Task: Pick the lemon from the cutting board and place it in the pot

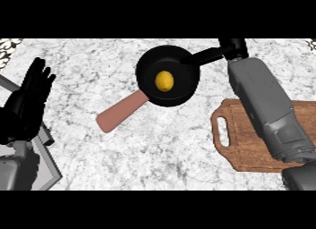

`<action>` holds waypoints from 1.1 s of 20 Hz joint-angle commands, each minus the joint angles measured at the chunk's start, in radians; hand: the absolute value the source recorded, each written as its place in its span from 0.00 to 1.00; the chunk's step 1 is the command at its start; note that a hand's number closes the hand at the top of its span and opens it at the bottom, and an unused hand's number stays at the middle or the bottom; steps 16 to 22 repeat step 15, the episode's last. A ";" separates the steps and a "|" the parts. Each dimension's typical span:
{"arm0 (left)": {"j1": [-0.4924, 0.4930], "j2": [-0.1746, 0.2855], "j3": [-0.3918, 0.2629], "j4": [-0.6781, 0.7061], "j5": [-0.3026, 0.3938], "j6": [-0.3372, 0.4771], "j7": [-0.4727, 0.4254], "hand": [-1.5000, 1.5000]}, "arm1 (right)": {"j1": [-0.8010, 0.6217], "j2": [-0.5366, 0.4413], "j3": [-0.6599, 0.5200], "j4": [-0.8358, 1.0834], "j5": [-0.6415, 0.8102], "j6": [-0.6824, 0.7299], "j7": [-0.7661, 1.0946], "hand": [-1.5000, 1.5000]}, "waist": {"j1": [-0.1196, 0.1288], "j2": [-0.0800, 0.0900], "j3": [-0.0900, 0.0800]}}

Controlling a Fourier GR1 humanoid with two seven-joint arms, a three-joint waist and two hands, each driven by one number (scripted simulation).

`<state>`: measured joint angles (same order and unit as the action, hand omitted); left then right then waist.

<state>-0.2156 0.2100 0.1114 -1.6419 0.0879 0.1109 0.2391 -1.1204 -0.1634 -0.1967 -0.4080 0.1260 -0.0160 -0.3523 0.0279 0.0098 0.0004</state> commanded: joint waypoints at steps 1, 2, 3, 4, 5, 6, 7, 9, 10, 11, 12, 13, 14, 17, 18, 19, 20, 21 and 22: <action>-0.023 0.001 0.007 -0.003 -0.001 0.010 0.032 0.50 | 0.028 -0.089 -0.028 0.026 -0.023 0.108 -0.054 0.00 | -0.009 -0.002 0.000; 0.021 -0.016 -0.005 0.006 -0.004 -0.004 -0.023 0.50 | -0.037 -0.119 -0.040 0.061 -0.028 0.132 -0.006 0.00 | 0.000 0.000 0.000; -0.013 -0.024 -0.015 -0.006 -0.020 0.026 0.020 0.50 | -0.028 -0.149 -0.045 0.063 -0.029 0.151 -0.022 0.00 | -0.002 0.000 0.000; -0.016 -0.003 0.010 0.028 -0.003 -0.003 -0.014 0.50 | 0.013 -0.156 -0.040 0.062 -0.031 0.196 -0.054 0.00 | -0.008 -0.001 0.000; 0.002 0.014 0.015 -0.039 -0.006 0.002 0.030 0.50 | -0.008 -0.145 -0.037 0.081 -0.021 0.173 -0.052 0.00 | 0.000 -0.001 0.000; 0.012 -0.015 -0.002 -0.005 -0.012 0.007 0.001 0.50 | 0.055 -0.178 -0.031 0.060 -0.021 0.226 -0.094 0.00 | -0.010 -0.003 0.000; 0.032 0.003 0.022 0.001 0.013 -0.030 -0.038 0.50 | 0.001 -0.140 -0.038 0.085 -0.018 0.173 -0.090 0.00 | 0.000 0.000 0.000; -0.059 0.022 0.035 0.013 0.007 0.000 0.052 0.50 | 0.027 -0.227 -0.043 0.088 -0.019 0.255 -0.118 0.00 | -0.004 0.001 0.000; -0.033 0.005 0.026 0.030 -0.005 -0.004 -0.007 0.50 | 0.021 -0.228 -0.034 0.093 -0.009 0.256 -0.089 0.00 | -0.006 -0.001 0.000; -0.016 -0.010 0.002 -0.021 -0.020 0.015 0.023 0.50 | 0.022 -0.239 -0.034 0.129 0.001 0.263 -0.122 0.00 | 0.005 0.003 0.001; -0.025 -0.014 -0.001 0.030 -0.023 0.001 -0.015 0.50 | -0.016 -0.223 -0.046 0.138 -0.006 0.237 -0.111 0.00 | 0.005 0.004 0.000; -0.019 0.005 0.012 -0.042 -0.002 0.001 0.063 0.50 | -0.011 -0.259 -0.043 0.143 -0.002 0.280 -0.112 0.00 | 0.009 0.003 0.001; -0.017 -0.012 -0.006 -0.031 -0.014 0.001 0.028 0.50 | 0.022 -0.250 -0.044 0.161 0.001 0.279 -0.152 0.00 | 0.010 0.004 0.001; -0.018 0.003 0.020 0.000 -0.005 -0.011 0.010 0.50 | 0.039 -0.245 -0.036 0.122 0.000 0.281 -0.133 0.00 | -0.006 -0.002 0.000; -0.018 0.003 0.020 0.000 -0.005 -0.011 0.010 0.50 | 0.039 -0.245 -0.036 0.122 0.000 0.281 -0.133 0.00 | -0.006 -0.002 0.000; -0.018 0.003 0.020 0.000 -0.005 -0.011 0.010 0.50 | 0.039 -0.245 -0.036 0.122 0.000 0.281 -0.133 0.00 | -0.006 -0.002 0.000; -0.018 0.003 0.020 0.000 -0.005 -0.011 0.010 0.50 | 0.039 -0.245 -0.036 0.122 0.000 0.281 -0.133 0.00 | -0.006 -0.002 0.000; -0.018 0.003 0.020 0.000 -0.005 -0.011 0.010 0.50 | 0.039 -0.245 -0.036 0.122 0.000 0.281 -0.133 0.00 | -0.006 -0.002 0.000; -0.018 0.003 0.020 0.000 -0.005 -0.011 0.010 0.50 | 0.039 -0.245 -0.036 0.122 0.000 0.281 -0.133 0.00 | -0.006 -0.002 0.000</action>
